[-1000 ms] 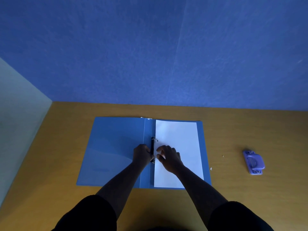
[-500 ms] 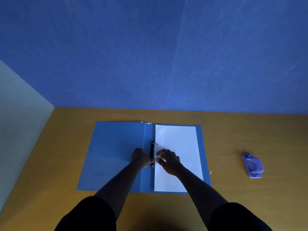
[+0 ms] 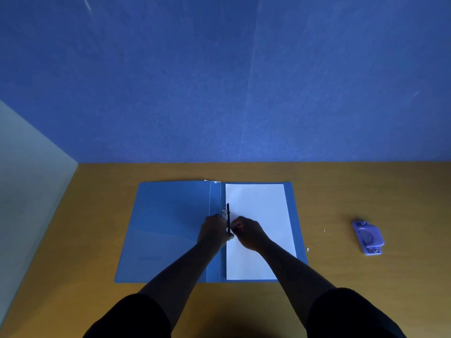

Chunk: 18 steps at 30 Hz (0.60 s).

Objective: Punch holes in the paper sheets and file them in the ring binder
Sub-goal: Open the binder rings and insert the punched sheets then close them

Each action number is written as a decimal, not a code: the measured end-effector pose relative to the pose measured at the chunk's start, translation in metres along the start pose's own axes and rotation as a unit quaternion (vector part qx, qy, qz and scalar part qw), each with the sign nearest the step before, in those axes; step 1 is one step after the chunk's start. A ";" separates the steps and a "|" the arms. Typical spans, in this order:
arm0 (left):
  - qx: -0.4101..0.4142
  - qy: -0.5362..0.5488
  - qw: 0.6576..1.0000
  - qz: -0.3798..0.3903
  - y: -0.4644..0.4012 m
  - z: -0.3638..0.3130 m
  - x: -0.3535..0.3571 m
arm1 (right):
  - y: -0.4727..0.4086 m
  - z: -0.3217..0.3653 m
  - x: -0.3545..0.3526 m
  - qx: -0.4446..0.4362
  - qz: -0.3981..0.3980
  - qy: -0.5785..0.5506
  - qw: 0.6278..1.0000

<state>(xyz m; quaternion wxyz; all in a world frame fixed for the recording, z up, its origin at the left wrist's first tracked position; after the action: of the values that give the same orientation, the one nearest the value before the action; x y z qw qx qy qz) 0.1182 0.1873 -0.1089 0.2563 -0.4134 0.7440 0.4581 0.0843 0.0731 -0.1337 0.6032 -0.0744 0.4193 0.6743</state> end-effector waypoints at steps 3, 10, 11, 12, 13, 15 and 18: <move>0.000 -0.006 1.000 -0.007 0.001 0.000 -0.001 | 0.000 0.001 -0.011 0.010 -0.018 0.003 1.000; 0.010 -0.026 1.000 0.008 0.004 -0.003 -0.001 | 0.002 -0.005 -0.015 0.058 -0.052 -0.065 0.995; 0.014 -0.026 1.000 0.009 0.004 -0.003 -0.001 | 0.002 -0.006 -0.015 0.060 -0.057 -0.062 0.995; 0.018 -0.026 0.999 0.007 0.005 -0.004 -0.001 | 0.002 -0.006 -0.016 0.057 -0.063 -0.054 0.995; 0.021 -0.023 0.999 0.005 0.005 -0.004 0.000 | 0.002 -0.006 -0.017 0.054 -0.069 -0.044 0.995; 0.023 -0.019 1.000 0.005 0.006 -0.002 0.001 | 0.002 -0.003 -0.018 0.040 -0.068 -0.018 0.997; 0.032 -0.020 0.999 0.001 0.006 -0.002 0.000 | 0.003 0.006 -0.015 0.002 -0.061 0.023 0.998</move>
<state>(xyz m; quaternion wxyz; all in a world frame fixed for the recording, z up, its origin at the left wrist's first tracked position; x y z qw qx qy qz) 0.1130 0.1871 -0.1051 0.2841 -0.3949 0.7533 0.4426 0.0884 0.0662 -0.1195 0.6339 -0.1142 0.4291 0.6332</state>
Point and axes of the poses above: each hand's wrist, its own y-axis away from the middle knuckle, its own x-axis out of the palm, z = x × y, the point moved 10 cm from there along -y, towards the middle knuckle, and after that the axes turned 5 degrees about -y, right-handed, at the moved point
